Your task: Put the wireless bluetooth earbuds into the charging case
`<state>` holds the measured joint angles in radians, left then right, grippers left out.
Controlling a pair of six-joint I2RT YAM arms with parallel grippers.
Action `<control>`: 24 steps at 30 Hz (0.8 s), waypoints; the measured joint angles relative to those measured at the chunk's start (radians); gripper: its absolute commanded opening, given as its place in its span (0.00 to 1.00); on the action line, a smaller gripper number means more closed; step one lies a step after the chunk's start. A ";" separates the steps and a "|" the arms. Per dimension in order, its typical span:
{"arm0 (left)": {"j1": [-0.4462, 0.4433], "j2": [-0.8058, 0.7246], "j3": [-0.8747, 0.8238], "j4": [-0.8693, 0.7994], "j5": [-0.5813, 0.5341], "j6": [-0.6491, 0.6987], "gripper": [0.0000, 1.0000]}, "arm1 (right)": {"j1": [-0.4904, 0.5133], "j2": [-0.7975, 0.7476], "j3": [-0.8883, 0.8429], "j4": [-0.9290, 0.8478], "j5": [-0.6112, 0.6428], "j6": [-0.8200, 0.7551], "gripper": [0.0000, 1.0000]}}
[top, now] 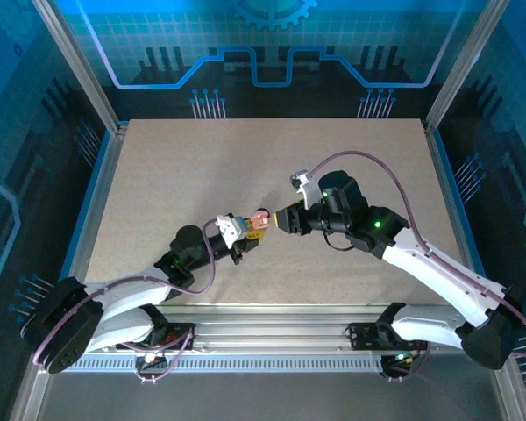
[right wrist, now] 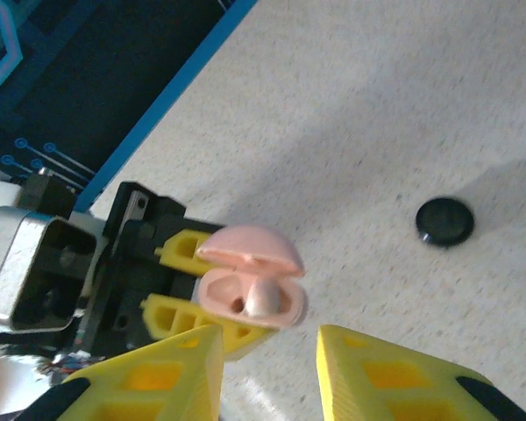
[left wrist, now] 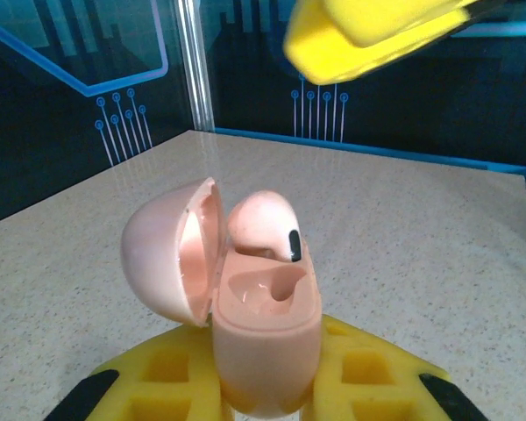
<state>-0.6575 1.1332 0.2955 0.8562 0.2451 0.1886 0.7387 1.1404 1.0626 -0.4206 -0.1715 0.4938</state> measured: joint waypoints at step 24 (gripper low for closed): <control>0.000 -0.062 0.000 -0.093 -0.025 0.084 0.06 | 0.048 0.201 0.147 -0.141 -0.047 0.176 0.34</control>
<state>-0.6575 1.0710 0.2955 0.7628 0.2203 0.2726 0.7872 1.3418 1.2095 -0.5613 -0.2180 0.6697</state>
